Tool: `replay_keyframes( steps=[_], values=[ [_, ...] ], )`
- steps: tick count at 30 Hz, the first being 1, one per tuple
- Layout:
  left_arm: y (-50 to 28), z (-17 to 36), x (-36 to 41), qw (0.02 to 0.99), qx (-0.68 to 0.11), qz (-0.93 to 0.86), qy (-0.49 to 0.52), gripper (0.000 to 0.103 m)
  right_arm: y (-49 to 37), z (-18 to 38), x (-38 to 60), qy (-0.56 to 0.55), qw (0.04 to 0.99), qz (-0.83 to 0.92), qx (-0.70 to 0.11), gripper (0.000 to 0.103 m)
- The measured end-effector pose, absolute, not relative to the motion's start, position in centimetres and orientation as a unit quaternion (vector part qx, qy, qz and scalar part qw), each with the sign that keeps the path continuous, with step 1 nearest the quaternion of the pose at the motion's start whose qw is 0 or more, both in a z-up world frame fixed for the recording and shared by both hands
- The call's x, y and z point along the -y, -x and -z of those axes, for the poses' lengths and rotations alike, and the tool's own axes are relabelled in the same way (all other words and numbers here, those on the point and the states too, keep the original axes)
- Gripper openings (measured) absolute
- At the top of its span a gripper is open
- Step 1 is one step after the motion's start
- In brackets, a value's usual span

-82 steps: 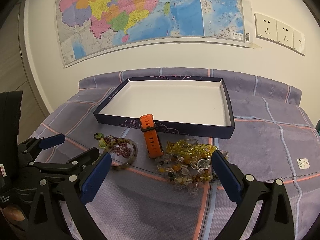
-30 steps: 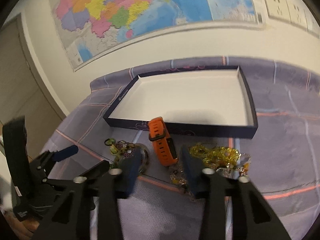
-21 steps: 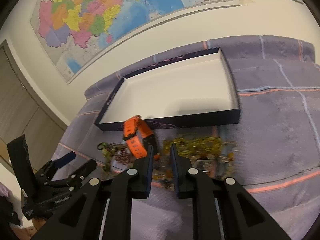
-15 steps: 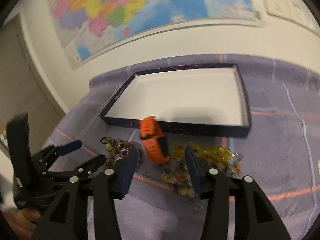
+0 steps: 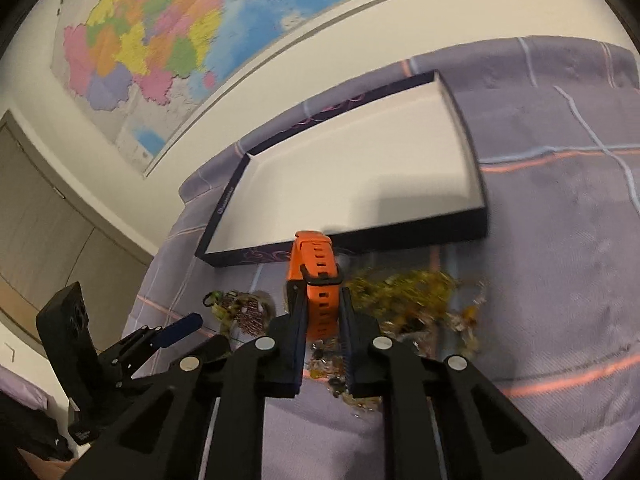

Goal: Organize jewelry
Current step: 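Grasp the orange watch band with the right tool while the left tool grasps the tortoiseshell bangle, then carry the watch band with the right tool into the tray while the left tool releases the bangle there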

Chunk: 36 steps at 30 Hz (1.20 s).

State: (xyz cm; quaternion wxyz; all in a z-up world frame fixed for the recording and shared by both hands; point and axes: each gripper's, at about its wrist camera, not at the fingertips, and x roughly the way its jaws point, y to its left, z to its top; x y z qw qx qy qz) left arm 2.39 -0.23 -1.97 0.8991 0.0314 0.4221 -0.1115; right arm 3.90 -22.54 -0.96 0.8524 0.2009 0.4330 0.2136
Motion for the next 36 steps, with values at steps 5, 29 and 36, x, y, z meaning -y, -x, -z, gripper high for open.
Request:
replay_keyframes(
  steps=[5, 29, 36],
  values=[
    [-3.0, 2.0, 0.1, 0.889, -0.436, 0.137, -0.025, 0.048, -3.3, 0.5, 22.0, -0.155, 0.863, -0.202, -0.437, 0.029],
    [-5.3, 2.6, 0.3, 0.854, -0.482, 0.194, -0.018, 0.015, -6.8, -0.3, 20.6, -0.041, 0.874, -0.213, -0.435, 0.013],
    [-5.5, 2.7, 1.2, 0.86, -0.474, 0.182, -0.039, 0.007, -6.3, -0.8, 21.5, -0.083, 0.87, -0.235, -0.426, 0.013]
  ],
)
